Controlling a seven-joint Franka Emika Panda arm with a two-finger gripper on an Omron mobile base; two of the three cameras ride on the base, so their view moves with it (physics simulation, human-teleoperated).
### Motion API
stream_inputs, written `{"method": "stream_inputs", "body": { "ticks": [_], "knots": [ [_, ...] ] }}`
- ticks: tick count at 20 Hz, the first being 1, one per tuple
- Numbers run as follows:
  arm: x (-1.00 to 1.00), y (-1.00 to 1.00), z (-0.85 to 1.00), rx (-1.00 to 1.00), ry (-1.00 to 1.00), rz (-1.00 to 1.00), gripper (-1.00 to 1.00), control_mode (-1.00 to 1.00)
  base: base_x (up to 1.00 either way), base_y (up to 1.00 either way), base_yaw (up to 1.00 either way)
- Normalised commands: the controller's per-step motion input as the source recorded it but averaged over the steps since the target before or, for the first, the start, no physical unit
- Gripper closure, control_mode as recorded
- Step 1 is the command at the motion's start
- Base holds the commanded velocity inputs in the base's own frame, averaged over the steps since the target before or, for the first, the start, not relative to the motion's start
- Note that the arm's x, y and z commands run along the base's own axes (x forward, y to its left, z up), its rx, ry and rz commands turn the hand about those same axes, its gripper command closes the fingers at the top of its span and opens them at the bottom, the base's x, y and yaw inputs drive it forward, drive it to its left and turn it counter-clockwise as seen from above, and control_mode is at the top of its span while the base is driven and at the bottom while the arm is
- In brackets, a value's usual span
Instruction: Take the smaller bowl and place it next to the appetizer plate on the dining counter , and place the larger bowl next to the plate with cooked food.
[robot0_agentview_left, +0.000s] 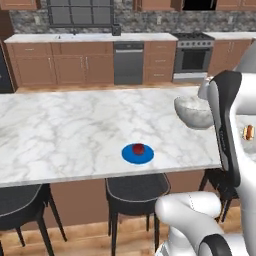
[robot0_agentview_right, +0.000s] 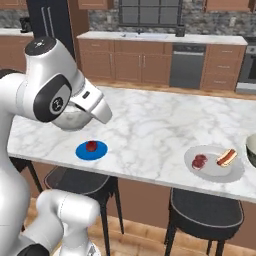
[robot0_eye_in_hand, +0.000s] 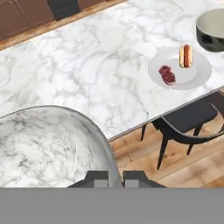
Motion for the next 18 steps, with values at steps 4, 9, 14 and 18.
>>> {"method": "stream_inputs", "body": {
  "ticks": [4, 9, 14, 18],
  "knots": [
    [0.00, 0.00, 0.00, 0.00, 0.00, 0.00, 1.00, 1.00, 0.80, 0.82, 0.00],
    [0.02, 0.03, -0.21, -0.05, 0.00, -0.03, 1.00, -1.00, 0.13, 0.27, -0.02],
    [0.14, -0.33, -0.61, -0.04, -0.01, -0.05, 1.00, -1.00, 0.00, 0.00, 0.00],
    [0.02, -0.60, -0.51, 0.00, -0.03, 0.00, 1.00, -1.00, 0.00, 0.00, 0.00]
  ]
}}
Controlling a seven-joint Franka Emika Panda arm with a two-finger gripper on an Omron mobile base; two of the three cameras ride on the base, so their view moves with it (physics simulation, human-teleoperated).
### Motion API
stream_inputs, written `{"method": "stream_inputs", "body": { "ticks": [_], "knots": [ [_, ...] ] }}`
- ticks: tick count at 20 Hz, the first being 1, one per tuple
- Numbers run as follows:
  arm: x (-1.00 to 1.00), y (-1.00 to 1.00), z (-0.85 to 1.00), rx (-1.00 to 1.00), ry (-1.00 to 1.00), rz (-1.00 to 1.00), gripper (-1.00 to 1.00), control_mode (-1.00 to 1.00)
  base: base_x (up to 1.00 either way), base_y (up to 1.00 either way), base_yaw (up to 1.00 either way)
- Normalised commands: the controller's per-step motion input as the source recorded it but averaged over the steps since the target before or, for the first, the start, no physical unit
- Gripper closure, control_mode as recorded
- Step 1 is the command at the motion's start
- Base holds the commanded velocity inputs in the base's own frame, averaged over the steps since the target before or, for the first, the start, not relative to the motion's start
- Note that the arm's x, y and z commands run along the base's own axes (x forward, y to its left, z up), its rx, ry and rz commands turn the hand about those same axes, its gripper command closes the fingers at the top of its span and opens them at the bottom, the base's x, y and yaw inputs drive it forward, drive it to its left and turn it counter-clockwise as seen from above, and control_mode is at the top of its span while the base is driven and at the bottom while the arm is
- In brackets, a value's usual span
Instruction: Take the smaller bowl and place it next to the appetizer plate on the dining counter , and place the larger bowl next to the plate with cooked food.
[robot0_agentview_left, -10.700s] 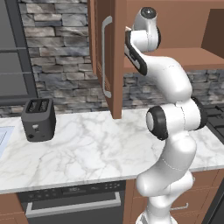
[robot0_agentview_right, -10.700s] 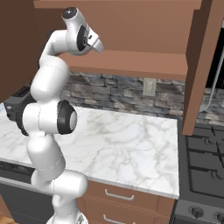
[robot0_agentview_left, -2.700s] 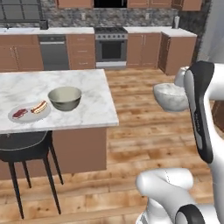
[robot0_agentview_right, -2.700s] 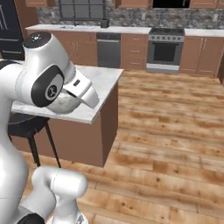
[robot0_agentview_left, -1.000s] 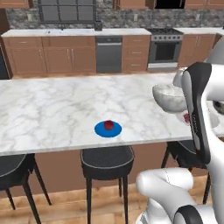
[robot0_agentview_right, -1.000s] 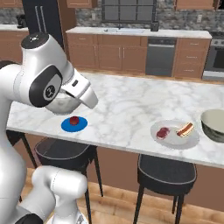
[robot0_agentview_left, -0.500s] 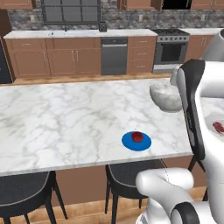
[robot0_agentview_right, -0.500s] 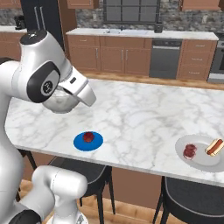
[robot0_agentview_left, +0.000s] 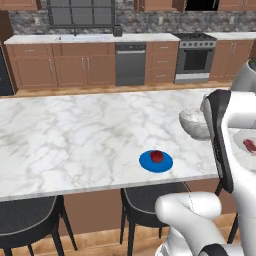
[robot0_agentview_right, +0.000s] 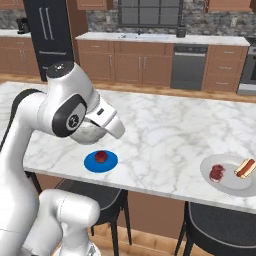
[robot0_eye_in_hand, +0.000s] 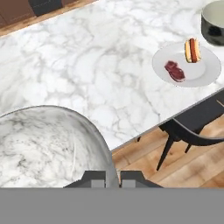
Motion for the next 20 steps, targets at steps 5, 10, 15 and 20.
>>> {"method": "stream_inputs", "body": {
  "ticks": [5, 10, 15, 20],
  "knots": [
    [0.00, -0.40, -0.44, -0.07, -0.19, 0.00, 1.00, -1.00, 0.00, 0.00, 0.00],
    [0.05, -0.08, -0.44, -0.22, -0.34, 0.00, 1.00, -1.00, 0.00, 0.00, 0.00],
    [0.08, -0.04, -0.21, -0.08, -0.13, 0.00, 1.00, -1.00, 0.00, 0.00, 0.00],
    [0.24, -0.14, -0.02, 0.02, 0.02, 0.00, 1.00, -1.00, 0.00, 0.00, 0.00]
  ]
}}
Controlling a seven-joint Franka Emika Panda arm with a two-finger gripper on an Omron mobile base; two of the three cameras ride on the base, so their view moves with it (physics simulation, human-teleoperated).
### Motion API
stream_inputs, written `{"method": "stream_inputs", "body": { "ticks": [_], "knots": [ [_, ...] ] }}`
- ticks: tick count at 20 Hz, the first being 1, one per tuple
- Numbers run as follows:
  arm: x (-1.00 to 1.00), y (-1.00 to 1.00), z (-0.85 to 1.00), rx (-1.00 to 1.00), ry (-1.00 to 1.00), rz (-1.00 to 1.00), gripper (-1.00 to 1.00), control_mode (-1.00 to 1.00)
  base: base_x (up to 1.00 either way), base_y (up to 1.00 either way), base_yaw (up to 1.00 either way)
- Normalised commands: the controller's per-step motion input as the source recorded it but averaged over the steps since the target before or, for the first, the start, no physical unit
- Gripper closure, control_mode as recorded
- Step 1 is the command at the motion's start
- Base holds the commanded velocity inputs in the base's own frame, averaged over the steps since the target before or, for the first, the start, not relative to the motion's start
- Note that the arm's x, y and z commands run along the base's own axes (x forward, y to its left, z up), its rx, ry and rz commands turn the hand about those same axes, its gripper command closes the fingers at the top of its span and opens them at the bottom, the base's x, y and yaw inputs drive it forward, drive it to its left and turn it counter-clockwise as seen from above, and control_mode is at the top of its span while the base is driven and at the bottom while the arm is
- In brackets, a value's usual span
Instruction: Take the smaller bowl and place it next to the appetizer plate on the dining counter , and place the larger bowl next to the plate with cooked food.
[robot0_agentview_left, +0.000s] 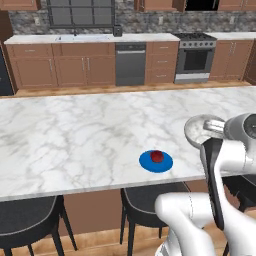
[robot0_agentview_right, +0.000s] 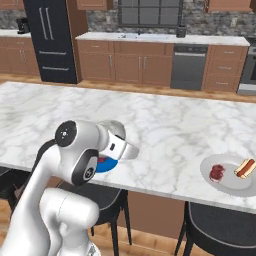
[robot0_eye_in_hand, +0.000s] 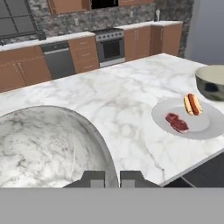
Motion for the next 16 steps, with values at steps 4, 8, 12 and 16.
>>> {"method": "stream_inputs", "body": {
  "ticks": [4, 8, 12, 16],
  "knots": [
    [0.22, -0.07, -0.15, 0.02, 0.03, 0.00, 1.00, -1.00, 0.00, 0.00, 0.00],
    [0.18, -0.04, -0.52, 0.03, 0.06, 0.00, 1.00, -1.00, 0.00, 0.00, 0.00],
    [0.19, -0.02, -0.57, 0.00, 0.01, 0.00, 1.00, -1.00, 0.00, 0.00, 0.00],
    [0.20, -0.07, -0.46, 0.00, 0.00, 0.00, 1.00, -1.00, 0.00, 0.00, 0.00]
  ]
}}
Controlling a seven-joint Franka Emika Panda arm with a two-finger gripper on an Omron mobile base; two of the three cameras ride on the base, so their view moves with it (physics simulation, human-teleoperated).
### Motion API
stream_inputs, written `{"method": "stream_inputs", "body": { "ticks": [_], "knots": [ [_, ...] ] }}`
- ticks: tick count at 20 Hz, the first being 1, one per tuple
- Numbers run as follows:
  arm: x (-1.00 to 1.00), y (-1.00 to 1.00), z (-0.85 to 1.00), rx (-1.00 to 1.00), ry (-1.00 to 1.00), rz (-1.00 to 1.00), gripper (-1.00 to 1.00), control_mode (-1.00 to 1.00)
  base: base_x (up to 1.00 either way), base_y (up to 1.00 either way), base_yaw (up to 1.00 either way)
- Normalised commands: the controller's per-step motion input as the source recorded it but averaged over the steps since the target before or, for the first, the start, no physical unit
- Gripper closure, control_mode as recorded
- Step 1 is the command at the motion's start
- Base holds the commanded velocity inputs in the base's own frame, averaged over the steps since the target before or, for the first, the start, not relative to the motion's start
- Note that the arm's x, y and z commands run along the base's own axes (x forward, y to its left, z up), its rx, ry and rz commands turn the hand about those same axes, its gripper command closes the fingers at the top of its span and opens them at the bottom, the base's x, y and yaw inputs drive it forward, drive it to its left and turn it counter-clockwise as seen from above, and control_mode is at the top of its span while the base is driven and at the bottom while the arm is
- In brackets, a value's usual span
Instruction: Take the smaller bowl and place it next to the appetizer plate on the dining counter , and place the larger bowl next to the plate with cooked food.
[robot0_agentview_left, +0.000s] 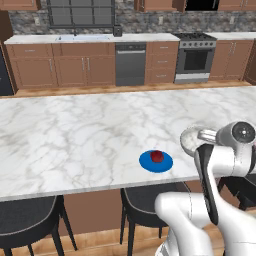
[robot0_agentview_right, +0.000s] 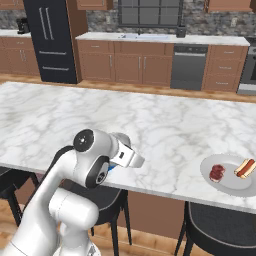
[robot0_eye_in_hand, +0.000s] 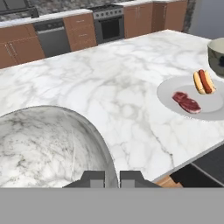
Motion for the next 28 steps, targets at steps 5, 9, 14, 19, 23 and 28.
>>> {"method": "stream_inputs", "body": {
  "ticks": [5, 9, 14, 19, 23, 28],
  "knots": [
    [0.28, -0.10, -0.49, 0.02, 0.01, 0.00, 1.00, -1.00, 0.00, 0.00, 0.00],
    [0.49, -0.17, -0.28, 0.09, 0.07, 0.00, 1.00, -1.00, 0.00, 0.00, 0.00],
    [0.54, -0.33, -0.13, 0.09, 0.13, 0.00, 1.00, -1.00, 0.00, 0.00, 0.00],
    [0.49, -0.27, -0.12, 0.04, 0.12, 0.00, 1.00, -1.00, 0.00, 0.00, 0.00],
    [0.49, 0.00, -0.30, 0.00, 0.04, 0.00, 1.00, -1.00, 0.00, 0.00, 0.00],
    [0.28, 0.00, -0.44, 0.00, 0.00, 0.00, 1.00, -1.00, 0.00, 0.00, 0.00]
  ]
}}
